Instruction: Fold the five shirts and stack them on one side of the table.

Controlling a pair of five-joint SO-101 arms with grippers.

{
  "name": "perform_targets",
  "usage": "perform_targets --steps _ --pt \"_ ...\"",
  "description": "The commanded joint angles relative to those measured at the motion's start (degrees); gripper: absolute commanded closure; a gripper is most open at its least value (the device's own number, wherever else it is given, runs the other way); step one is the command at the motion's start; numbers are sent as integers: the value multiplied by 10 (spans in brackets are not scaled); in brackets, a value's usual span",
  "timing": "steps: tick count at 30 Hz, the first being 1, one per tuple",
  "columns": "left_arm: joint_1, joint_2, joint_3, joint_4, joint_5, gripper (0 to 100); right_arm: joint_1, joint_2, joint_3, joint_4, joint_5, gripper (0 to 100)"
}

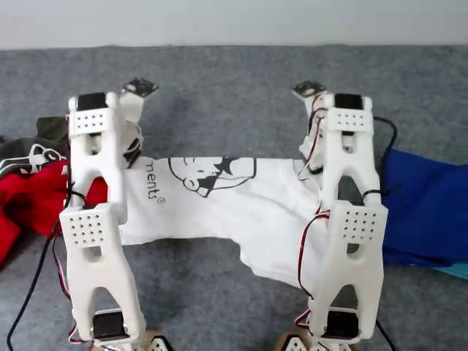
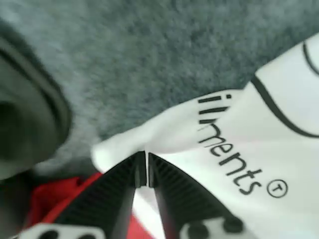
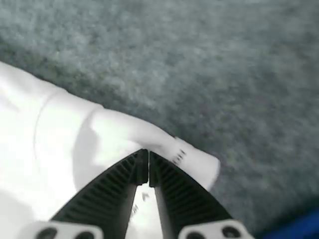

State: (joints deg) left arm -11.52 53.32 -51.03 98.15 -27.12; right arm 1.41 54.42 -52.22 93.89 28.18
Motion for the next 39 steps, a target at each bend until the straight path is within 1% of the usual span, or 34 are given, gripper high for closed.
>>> perform_targets --steps 1,3,5,8,10,14,18,21,23,26,29,32,34,39 --pt "-5 -27 -51 25 4 985 -17 -9 -98 70 4 989" --pt "-4 -42 -48 25 3 985 -29 -9 -129 90 3 989" --pt "-3 -47 -46 25 3 985 -39 -9 -137 89 3 989" --pt "-3 -29 -35 16 2 985 -58 4 -130 87 4 989" --pt "-4 0 -31 7 2 985 -58 26 -125 78 5 989" --pt "-10 61 -35 -8 1 985 -18 78 -126 47 7 989" --pt "-39 82 -68 -6 3 985 23 100 -135 41 7 989" --pt "-53 76 -93 8 4 985 38 95 -152 52 7 989" --pt "-52 75 -125 26 4 985 36 95 -181 74 7 989" --pt "-49 46 -143 25 21 985 15 94 -229 92 4 989" --pt "-31 -9 -135 25 33 985 -14 61 -241 92 4 989" --pt "-16 -78 -91 25 33 985 -48 11 -212 92 4 989" --pt "-11 -128 -34 25 33 985 -67 -29 -171 92 3 989" --pt "18 -265 188 25 19 985 -106 -149 11 92 -44 987"
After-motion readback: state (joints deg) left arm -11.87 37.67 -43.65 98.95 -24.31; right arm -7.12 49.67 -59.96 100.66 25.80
